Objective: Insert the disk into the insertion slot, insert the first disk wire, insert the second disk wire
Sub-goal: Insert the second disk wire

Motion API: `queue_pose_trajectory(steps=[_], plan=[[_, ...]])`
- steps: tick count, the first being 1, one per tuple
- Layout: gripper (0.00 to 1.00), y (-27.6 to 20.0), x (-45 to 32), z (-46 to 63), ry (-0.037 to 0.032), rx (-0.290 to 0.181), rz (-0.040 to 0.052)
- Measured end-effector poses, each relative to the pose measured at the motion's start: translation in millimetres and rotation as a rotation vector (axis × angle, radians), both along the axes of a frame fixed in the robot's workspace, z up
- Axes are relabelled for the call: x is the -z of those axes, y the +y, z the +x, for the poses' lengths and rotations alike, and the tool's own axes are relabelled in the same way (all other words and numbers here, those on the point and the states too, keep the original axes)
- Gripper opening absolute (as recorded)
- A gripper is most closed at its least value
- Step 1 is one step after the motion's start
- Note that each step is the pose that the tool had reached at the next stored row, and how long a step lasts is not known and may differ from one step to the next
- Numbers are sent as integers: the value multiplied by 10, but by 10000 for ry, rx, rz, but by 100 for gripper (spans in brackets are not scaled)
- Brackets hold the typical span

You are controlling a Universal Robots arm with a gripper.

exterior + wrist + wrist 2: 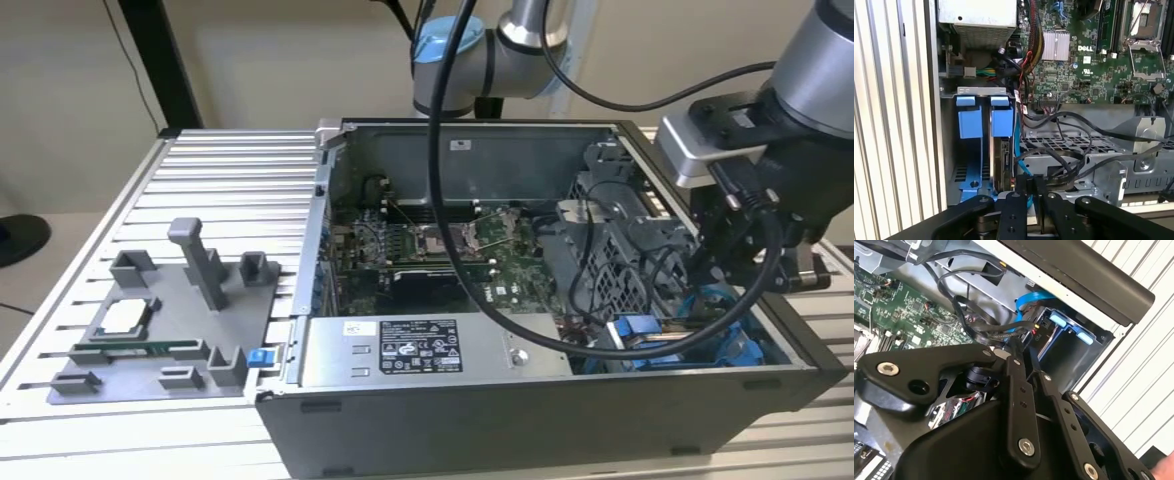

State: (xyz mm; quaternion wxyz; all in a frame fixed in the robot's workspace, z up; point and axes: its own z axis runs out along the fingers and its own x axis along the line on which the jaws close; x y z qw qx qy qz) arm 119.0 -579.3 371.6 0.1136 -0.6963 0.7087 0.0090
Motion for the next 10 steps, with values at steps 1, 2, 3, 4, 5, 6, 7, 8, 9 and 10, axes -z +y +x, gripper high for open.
queue_pose_trajectory(steps=[1, 2, 3, 4, 5, 6, 7, 8, 9, 10], plan=[[0, 0, 0, -1, -1, 0, 13], [0, 0, 0, -2, -2, -1, 27], [0, -1, 0, -3, -2, -1, 39], [0, -4, 0, -5, -2, 0, 57], [0, -15, 0, -10, -2, 1, 79], [0, -42, 0, -21, -2, 2, 95], [0, -71, 0, -30, -2, 1, 97], [0, -94, 5, -35, -1, 1, 96], [0, -109, 19, -36, 5, 0, 96], [0, -115, 36, -39, 5, 5, 99]])
